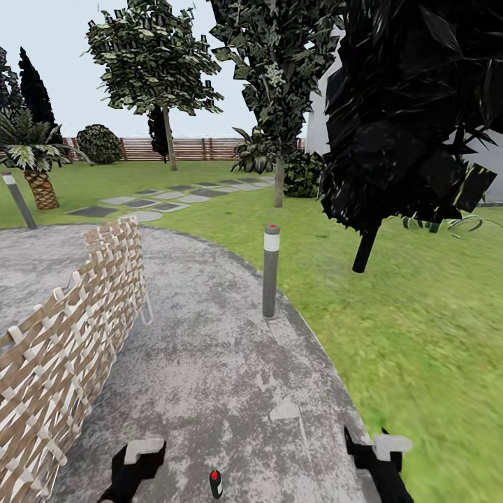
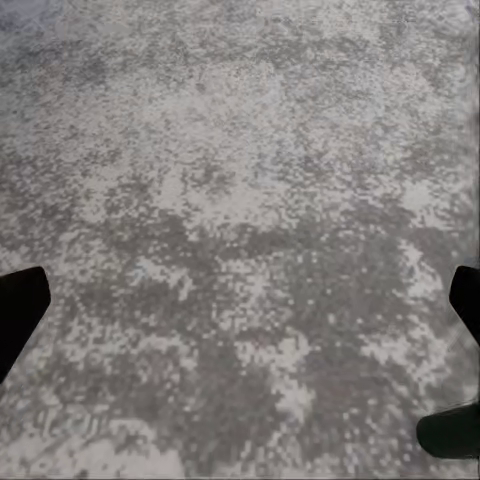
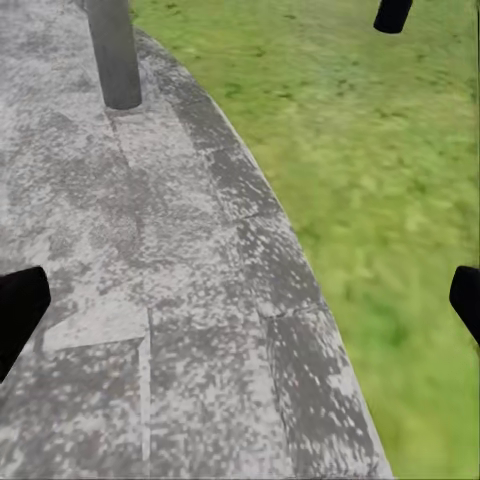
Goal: In the garden, pick up the pesticide atomizer on the floor and spray pesticide onto both trees until each tree trunk is fully covered.
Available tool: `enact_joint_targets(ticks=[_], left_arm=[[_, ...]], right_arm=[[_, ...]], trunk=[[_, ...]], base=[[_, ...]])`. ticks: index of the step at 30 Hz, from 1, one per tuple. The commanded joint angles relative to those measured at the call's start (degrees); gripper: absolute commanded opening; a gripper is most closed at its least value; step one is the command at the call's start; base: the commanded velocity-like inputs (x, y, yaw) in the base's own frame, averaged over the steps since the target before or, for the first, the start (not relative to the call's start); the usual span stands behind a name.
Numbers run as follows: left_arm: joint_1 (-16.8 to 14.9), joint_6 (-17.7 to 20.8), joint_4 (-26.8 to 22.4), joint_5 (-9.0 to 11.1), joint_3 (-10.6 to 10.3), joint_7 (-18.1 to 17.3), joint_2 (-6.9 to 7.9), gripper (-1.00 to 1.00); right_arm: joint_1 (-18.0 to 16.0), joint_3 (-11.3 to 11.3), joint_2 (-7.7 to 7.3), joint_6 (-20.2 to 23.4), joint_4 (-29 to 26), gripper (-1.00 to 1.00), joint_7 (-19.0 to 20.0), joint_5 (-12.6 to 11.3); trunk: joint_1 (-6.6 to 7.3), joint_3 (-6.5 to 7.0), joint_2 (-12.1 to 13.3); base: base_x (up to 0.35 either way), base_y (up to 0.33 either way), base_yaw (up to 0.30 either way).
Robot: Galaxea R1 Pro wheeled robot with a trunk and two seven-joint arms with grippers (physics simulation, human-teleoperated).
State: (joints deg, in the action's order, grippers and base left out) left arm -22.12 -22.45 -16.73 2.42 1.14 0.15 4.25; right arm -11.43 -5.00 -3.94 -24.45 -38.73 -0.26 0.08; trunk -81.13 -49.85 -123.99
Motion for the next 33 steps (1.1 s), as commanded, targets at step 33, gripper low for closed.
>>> enact_joint_targets(ticks=[33], left_arm=[[-7.6, 8.5, 0.3, -3.1, -2.4, -0.2, 0.13, 1.0]], right_arm=[[-12.7, 0.0, -0.45, 10.2, 4.1, 1.0, 0.2, 0.6]], trunk=[[-2.86, -2.69, -5.2]], base=[[0.0, 0.0, -0.081]])
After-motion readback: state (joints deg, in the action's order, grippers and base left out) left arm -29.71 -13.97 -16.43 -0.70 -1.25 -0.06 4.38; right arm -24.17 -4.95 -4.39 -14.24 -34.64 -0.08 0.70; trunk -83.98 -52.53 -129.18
